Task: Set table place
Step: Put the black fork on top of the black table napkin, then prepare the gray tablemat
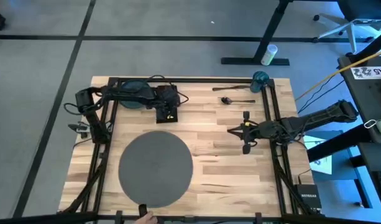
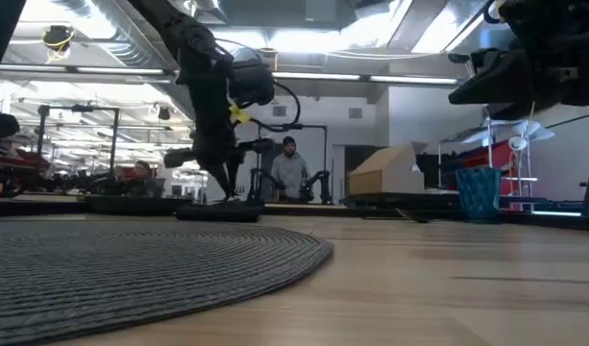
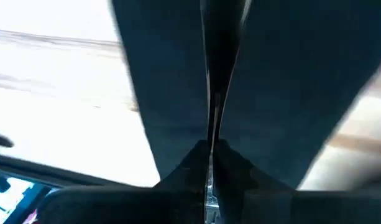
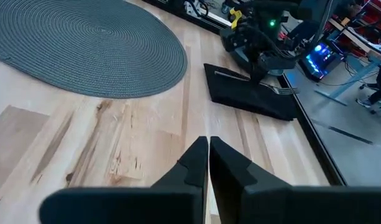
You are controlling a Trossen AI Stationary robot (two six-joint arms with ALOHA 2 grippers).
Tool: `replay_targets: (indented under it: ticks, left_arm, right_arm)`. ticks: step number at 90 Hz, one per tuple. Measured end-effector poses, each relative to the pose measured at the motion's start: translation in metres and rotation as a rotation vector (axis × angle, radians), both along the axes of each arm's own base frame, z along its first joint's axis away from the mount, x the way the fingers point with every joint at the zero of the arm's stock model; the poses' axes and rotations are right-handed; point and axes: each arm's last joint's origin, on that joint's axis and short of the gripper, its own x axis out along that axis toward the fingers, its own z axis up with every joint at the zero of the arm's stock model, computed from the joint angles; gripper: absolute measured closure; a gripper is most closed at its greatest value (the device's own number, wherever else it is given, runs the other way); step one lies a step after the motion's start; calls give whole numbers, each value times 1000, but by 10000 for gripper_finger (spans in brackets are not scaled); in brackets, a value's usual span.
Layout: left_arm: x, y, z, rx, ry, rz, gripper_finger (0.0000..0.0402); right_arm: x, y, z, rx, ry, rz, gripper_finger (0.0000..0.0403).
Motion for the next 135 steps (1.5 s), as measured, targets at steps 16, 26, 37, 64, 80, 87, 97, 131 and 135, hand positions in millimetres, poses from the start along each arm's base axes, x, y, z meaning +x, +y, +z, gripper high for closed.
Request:
replay_targets:
  ticks: [16,26,37,64,80,87,97,131,135]
  left_arm:
    - [2,-4,0,-5,-19,13,401]
    - [2,-4,0,-7,-18,18,401]
    - [2,-4,0,-7,-18,19,401]
    - [-2,-4,-1,4,31,22,402]
    - [-1,-3,-1,3,-2,80,401]
    - [-1,-3,-1,4,-10,96,396]
    - [-1,-3,-1,4,-12,101,375]
    - [-1,-2,0,31,3,82,327]
    - [-1,-2,0,44,8,75,327]
  right_arm:
    - [0,0,0,0,0,0,401]
    - [0,0,0,0,0,0,401]
    - [0,0,0,0,0,0,401]
    - [0,0,0,0,0,0,401]
    - [0,0,0,0,1,0,401]
    - [0,0,0,0,0,0,401]
    - [0,0,0,0,1,0,401]
    - [0,0,0,-1,1,0,401]
    - [0,0,0,-1,1,0,401]
